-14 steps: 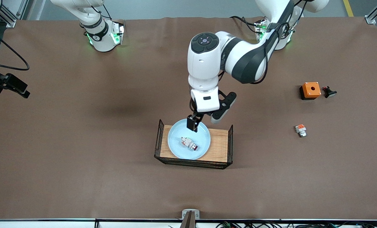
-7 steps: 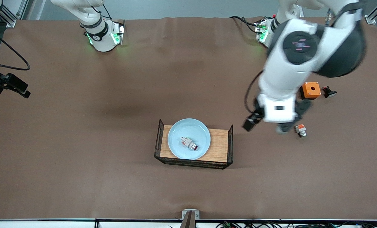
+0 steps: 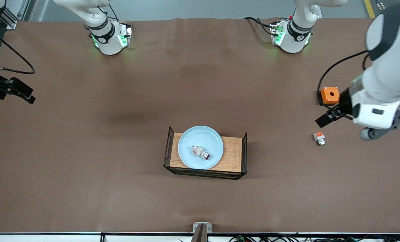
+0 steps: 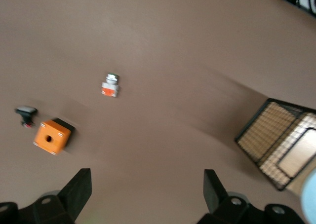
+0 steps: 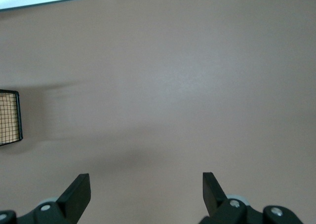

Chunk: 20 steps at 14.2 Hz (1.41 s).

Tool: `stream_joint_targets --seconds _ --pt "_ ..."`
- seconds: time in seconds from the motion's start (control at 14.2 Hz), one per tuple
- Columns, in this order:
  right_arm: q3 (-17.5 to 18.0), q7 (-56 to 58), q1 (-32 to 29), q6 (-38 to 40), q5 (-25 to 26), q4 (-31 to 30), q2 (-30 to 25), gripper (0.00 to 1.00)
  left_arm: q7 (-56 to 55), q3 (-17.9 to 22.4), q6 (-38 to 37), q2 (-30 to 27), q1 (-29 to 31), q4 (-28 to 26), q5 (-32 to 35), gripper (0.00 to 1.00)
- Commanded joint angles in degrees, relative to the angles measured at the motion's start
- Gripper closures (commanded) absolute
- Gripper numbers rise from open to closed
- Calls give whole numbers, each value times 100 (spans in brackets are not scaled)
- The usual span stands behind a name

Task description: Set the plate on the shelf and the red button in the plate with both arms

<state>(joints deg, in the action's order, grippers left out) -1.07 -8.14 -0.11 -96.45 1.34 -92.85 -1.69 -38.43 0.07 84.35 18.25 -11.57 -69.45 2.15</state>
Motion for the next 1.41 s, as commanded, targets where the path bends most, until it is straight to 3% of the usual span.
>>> stream_joint_targets --seconds 0.0,0.21,0.49,0.91,1.34 --pt "19 67 20 178 68 -102 -138 0 922 -51 -234 -243 443 -131 -109 0" --pt "37 443 152 513 59 -5 -173 0 1793 -51 -445 -331 865 -175 -276 0" --pt "28 682 152 119 68 74 -173 0 2752 -51 -542 -734 1182 -464 -364 0" --pt "2 709 108 -322 288 364 -77 0 2754 -271 -551 -1350 1148 -631 -531 0" --pt "-7 639 125 -104 270 285 29 0 2798 -280 -298 -1298 1139 -632 -461 0"
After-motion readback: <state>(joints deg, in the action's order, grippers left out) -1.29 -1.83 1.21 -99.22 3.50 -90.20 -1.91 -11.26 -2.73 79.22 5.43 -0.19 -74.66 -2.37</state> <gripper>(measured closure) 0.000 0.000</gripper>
